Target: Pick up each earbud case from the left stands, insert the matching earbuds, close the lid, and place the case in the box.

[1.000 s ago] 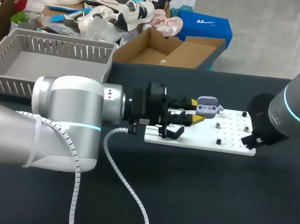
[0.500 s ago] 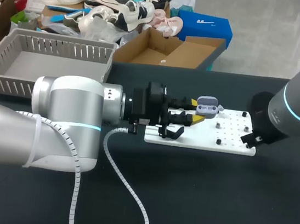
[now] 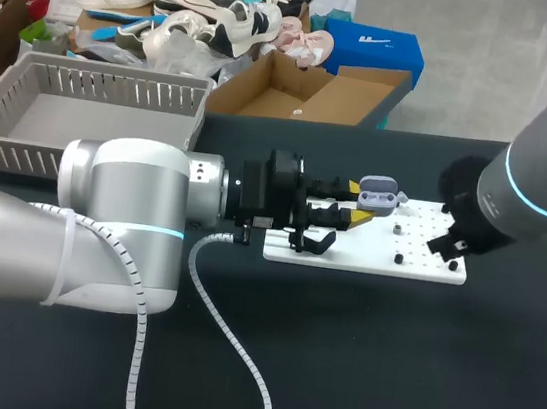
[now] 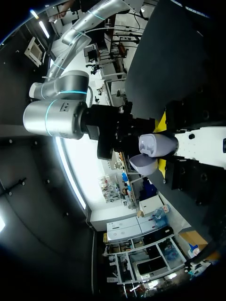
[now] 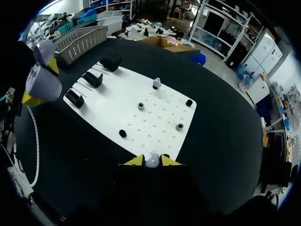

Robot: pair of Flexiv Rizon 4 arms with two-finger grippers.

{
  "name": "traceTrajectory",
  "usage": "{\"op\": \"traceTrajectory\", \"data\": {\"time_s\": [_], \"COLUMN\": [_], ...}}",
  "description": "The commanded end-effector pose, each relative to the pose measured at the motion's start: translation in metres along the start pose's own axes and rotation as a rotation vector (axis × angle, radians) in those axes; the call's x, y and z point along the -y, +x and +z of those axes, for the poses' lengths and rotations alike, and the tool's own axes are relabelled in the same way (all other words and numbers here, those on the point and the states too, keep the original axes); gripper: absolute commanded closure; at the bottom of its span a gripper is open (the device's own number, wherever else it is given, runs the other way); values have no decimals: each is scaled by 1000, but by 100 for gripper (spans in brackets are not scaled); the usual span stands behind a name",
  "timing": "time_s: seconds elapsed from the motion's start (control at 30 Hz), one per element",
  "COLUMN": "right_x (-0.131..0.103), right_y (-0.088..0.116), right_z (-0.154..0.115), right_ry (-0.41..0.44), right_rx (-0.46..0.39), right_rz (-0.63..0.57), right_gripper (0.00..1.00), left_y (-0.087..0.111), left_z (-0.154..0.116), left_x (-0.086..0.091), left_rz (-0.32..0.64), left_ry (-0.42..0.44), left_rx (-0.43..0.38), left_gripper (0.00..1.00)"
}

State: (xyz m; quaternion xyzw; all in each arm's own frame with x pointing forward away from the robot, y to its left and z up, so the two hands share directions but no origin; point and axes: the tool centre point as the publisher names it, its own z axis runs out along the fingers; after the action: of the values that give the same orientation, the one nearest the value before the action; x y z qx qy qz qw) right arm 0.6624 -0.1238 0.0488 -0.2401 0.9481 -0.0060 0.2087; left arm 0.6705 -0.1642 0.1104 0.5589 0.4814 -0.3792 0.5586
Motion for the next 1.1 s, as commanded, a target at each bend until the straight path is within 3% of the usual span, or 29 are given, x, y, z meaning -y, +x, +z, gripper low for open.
{"op": "traceTrajectory", "data": {"time_s": [0.03,0.73,0.97,1.1], "right_x": [-4,-4,12,7], "right_y": [5,5,14,23], "right_z": [-9,-9,-22,-38], "right_ry": [-41,-41,-2,44], "right_rx": [20,20,-136,-177], "right_rz": [-10,-10,382,539], "right_gripper": [100,100,100,100], "left_y": [1,1,1,1], "left_z": [0,0,0,0], "left_x": [1,1,1,1], "left_rz": [1,1,1,1], "left_ry": [-5,-5,-5,-5], "left_rx": [3,3,3,3], "left_gripper": [100,100,100,100]}}
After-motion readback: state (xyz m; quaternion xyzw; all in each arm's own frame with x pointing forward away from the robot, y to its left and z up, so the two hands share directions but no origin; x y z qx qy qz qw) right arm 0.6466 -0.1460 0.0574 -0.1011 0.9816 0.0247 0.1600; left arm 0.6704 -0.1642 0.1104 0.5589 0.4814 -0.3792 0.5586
